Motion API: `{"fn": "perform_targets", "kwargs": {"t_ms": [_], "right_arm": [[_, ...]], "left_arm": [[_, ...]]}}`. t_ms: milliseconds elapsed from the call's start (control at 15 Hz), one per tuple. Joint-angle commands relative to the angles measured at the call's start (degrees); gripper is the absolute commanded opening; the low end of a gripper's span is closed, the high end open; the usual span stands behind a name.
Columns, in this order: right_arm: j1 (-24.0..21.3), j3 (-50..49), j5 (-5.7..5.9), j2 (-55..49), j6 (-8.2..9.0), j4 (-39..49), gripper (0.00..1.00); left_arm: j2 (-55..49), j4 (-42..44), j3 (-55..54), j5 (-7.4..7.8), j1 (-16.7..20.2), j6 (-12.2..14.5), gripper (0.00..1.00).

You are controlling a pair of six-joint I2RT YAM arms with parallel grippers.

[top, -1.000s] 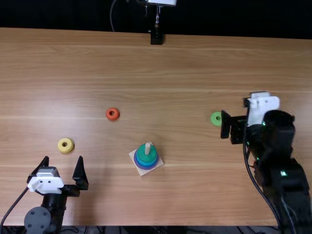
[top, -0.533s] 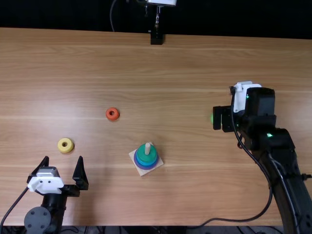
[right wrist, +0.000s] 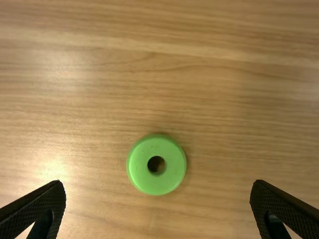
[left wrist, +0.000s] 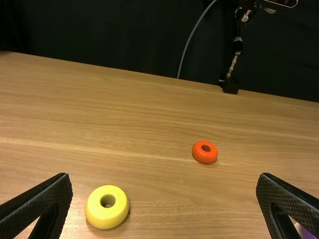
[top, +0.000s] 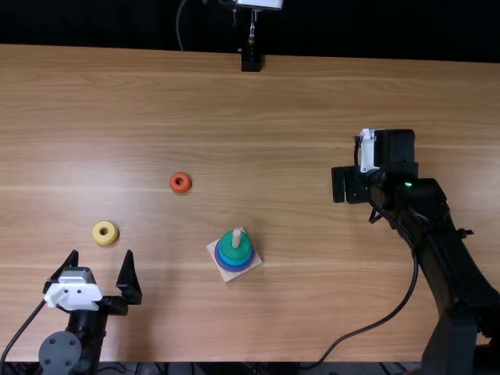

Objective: Build the Hanoi tower: stack the rings onto the peg from bottom to top in this color order: purple, dark blue, light blue, dark green, light green, yellow, orange.

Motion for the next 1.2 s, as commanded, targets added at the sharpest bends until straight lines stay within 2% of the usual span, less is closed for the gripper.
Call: {"fn": "perform_targets", "kwargs": {"t_ms": [0,200,267,333,400,467,1133], "right_arm": [[-0.06,2.36,0.69,1.77,0.40,0.23,1.00],[0.03,4.12,0.69,7.13,0.61,0.12,1.00],[0.03,4.82,0.58,7.65,2.83,0.12,1.00],[0.03,5.52,0.58,8.36,7.26,0.12,1.00],[-0.06,6.05,0.27,9.68,10.42,0.23,1.00],[-0.06,6.49,0.37,10.73,11.47,0.12,1.00],[-0.14,6.49,0.37,15.39,11.69,0.01,1.00]], "left_arm": [[-0.69,-0.29,-2.41,0.24,0.58,0.56,1.00],[-0.69,-0.29,-2.41,0.24,0.58,0.56,1.00],[-0.69,-0.29,-2.41,0.24,0.58,0.56,1.00],[-0.69,-0.29,-2.41,0.24,0.50,0.56,1.00],[-0.69,-0.29,-2.41,0.24,0.50,0.56,1.00],[-0.69,-0.29,-2.41,0.24,0.50,0.56,1.00],[-0.69,-0.29,-2.41,0.24,0.50,0.56,1.00]]}}
